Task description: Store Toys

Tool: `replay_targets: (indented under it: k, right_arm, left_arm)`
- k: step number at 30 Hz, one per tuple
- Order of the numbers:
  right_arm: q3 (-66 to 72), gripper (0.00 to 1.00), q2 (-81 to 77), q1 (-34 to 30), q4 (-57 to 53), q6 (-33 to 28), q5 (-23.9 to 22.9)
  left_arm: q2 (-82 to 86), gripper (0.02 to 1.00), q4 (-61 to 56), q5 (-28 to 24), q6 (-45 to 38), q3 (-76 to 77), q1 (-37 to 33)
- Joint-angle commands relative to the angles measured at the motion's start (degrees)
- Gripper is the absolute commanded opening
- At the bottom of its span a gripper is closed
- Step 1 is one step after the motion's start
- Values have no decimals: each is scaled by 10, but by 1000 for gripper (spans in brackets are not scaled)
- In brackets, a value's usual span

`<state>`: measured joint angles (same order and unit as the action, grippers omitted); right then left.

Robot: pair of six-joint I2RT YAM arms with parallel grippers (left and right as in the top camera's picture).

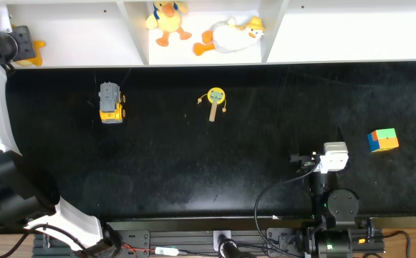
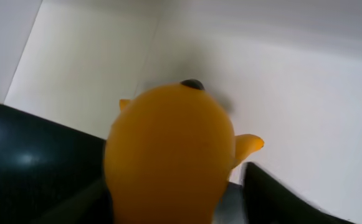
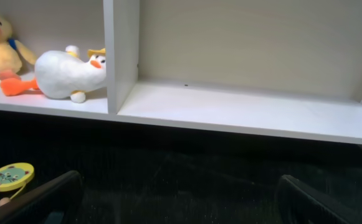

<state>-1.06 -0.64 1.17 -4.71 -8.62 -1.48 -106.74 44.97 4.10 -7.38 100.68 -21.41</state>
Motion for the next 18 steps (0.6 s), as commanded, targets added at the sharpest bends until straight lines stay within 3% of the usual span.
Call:
replay_targets:
  k: [1, 2, 18]
  right_arm:
    - [8, 996, 3, 2, 3, 5, 4]
    - [8, 996, 3, 2, 3, 5, 4]
    - [8, 996, 3, 2, 3, 5, 4]
  left_arm:
    - [-34, 965, -3, -10, 2, 12, 1]
    - [-33, 998, -3, -11, 2, 12, 1]
    - [3, 998, 15, -15, 4, 12, 0]
